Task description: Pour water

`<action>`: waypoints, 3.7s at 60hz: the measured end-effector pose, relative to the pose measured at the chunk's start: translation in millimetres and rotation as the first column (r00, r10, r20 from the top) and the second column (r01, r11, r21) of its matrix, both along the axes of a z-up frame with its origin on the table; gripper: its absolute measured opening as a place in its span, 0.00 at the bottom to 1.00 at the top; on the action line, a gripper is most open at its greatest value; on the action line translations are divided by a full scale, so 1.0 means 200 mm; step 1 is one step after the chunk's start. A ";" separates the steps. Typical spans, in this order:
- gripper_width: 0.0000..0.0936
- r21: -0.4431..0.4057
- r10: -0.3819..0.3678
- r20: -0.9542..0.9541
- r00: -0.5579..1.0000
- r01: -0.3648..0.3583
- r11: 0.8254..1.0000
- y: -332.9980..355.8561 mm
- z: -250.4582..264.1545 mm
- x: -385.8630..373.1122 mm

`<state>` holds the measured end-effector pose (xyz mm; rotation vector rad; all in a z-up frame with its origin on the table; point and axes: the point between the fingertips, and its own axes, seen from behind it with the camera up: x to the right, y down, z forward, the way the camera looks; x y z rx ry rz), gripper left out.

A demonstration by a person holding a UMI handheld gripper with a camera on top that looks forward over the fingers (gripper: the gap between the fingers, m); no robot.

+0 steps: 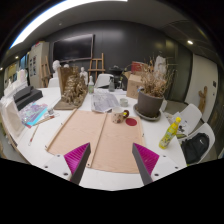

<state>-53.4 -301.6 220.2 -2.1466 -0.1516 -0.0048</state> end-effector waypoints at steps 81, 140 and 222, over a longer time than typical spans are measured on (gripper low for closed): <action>0.29 0.166 -0.237 0.047 0.970 0.226 0.960 1.17 -0.74 1.76; 0.29 -0.042 -0.001 0.980 -0.200 -0.212 0.976 2.22 -0.18 0.92; 0.61 0.132 -0.252 -0.148 0.956 0.272 0.953 2.13 -0.83 0.66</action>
